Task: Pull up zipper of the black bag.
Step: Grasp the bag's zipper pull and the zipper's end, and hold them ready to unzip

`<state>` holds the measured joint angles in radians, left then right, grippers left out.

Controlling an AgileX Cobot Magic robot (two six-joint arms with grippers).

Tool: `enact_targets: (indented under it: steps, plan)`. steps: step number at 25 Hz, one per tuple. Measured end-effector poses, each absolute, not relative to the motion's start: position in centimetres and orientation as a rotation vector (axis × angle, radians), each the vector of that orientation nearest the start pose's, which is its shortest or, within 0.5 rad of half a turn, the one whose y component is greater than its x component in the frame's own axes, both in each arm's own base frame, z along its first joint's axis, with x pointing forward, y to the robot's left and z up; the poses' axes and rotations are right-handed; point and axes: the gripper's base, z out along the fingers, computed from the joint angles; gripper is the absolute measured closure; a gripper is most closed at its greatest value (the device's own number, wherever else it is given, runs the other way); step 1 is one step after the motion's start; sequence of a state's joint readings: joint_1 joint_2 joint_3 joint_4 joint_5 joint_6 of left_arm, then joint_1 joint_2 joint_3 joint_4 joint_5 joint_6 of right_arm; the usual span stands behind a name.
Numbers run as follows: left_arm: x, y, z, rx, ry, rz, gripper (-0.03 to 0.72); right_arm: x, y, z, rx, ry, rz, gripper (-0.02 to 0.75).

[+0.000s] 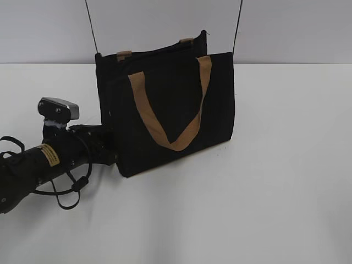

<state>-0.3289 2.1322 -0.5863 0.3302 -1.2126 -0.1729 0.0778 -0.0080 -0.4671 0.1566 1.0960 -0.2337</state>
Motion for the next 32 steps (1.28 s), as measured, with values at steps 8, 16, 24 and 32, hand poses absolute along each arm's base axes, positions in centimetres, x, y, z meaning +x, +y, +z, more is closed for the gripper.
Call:
enact_targets:
  steps: [8,16,24,32]
  plan:
    - [29.3,-12.8,7.3,0.455,1.796,-0.540,0.477,-0.5,1.2,26.6,-0.333,2.069,0.095,0.340]
    - [29.5,-12.7,7.3,0.444,1.791,-0.533,0.522,-0.5,1.2,26.6,-0.332,2.069,0.096,0.340]
    - [29.5,-12.8,7.9,0.445,1.777,-0.532,0.682,-0.5,1.2,26.6,-0.331,2.069,0.097,0.340]
    - [28.9,-12.4,9.6,0.426,1.743,-0.524,0.686,-0.5,1.2,26.6,-0.331,2.069,0.097,0.340]
